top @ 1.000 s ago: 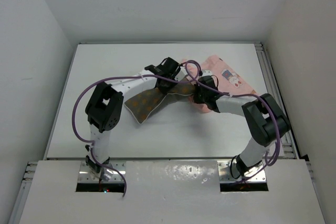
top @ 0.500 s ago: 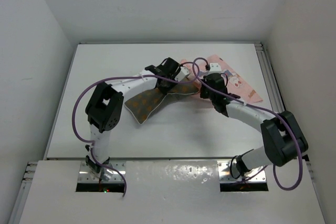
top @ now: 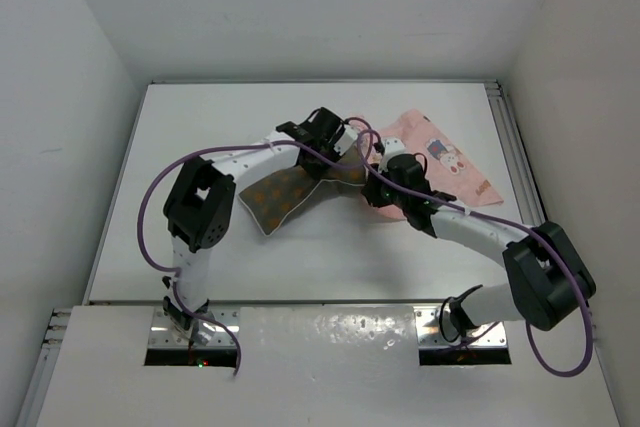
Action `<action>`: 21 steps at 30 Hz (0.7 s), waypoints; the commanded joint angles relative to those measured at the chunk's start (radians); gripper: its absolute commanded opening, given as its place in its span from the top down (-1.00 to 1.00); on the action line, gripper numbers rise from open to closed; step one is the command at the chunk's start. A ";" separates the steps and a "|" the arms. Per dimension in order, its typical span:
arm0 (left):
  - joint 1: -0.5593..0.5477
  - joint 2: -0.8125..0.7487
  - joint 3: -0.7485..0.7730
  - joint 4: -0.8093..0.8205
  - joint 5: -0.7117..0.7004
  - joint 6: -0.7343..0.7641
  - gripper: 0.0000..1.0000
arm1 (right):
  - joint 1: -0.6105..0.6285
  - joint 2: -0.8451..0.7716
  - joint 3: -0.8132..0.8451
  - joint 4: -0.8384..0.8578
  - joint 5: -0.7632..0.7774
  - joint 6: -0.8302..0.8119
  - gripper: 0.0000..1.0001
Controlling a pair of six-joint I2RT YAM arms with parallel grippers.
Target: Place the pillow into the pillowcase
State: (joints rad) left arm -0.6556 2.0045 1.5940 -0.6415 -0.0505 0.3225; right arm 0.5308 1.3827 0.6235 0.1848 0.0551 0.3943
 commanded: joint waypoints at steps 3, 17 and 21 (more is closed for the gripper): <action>-0.013 -0.007 0.086 0.009 0.141 -0.016 0.17 | -0.066 -0.011 -0.022 0.076 -0.171 0.095 0.04; 0.188 -0.170 0.052 0.158 0.125 -0.100 -0.46 | -0.176 0.096 0.126 -0.018 -0.052 0.334 -0.39; 0.263 -0.124 -0.045 0.212 -0.006 -0.114 -0.02 | -0.173 0.188 0.188 -0.036 -0.118 0.397 -0.32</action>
State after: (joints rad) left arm -0.4381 1.8519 1.6176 -0.4755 0.0525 0.2287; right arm 0.3569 1.5269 0.7498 0.1638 -0.0383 0.7105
